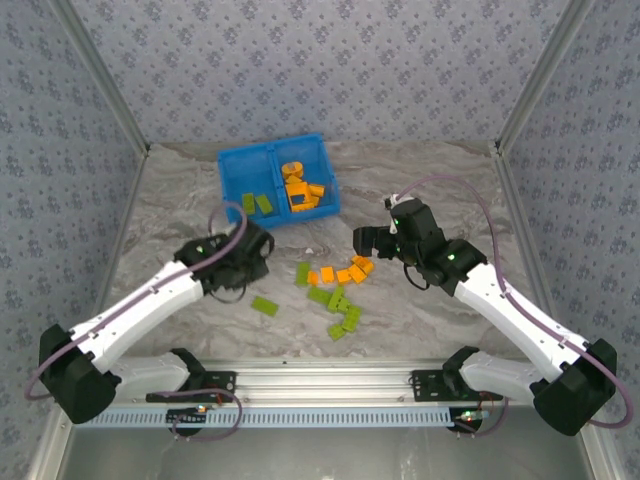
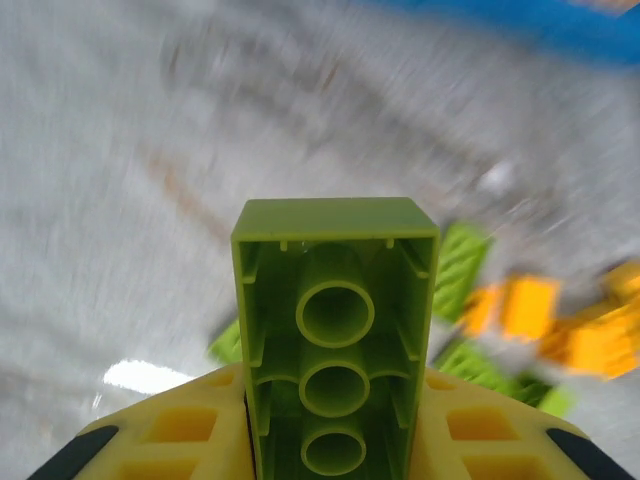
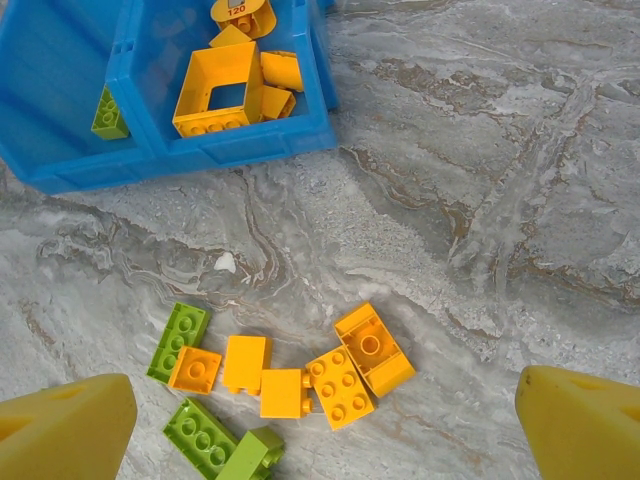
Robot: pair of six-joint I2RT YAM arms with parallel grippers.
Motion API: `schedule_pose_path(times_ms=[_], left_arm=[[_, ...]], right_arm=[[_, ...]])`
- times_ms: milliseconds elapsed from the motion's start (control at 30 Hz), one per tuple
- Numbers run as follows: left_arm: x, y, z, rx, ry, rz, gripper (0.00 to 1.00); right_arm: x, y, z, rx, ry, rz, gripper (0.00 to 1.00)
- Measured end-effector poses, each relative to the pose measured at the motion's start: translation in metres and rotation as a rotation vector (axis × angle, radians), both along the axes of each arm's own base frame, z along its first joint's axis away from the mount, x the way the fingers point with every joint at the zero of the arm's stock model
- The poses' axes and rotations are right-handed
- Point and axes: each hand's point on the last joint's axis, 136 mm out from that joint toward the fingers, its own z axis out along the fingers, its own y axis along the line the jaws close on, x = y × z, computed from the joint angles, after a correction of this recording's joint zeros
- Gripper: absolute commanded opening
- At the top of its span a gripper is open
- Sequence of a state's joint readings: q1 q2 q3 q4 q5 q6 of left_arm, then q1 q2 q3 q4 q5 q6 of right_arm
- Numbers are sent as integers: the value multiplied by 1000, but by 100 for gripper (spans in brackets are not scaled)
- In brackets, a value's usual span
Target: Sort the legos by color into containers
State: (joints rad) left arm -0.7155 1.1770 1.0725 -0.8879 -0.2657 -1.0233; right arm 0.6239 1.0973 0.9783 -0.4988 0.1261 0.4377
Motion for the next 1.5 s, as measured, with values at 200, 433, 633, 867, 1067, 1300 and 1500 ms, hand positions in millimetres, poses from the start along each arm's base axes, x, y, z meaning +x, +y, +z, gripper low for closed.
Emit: schedule_pose_path(times_ms=[200,433,633,867,1067,1300,1500], left_arm=[[85,-5,51,106,-185,-146,19],[216,6,19,199,-137,-140,20],[291,23,-41,159,-40,-125,24],[308,15,-74,111,12,-153,45],[304,12,-75,95,26,-155,52],[266,9,-36,32,-9,-145,53],[184,-3,61,-91,-196,-75,55]], right_arm=[[-4,-3,4,10,-4,-5,100],[-14,-11,15,27,-18,-16,100],[-25,-20,25,41,-34,-22,100],[-32,-27,29,51,-33,-39,100],[-33,-27,28,56,-25,-45,100],[-33,-27,27,61,-20,-50,100],[-25,-21,18,54,5,-53,100]])
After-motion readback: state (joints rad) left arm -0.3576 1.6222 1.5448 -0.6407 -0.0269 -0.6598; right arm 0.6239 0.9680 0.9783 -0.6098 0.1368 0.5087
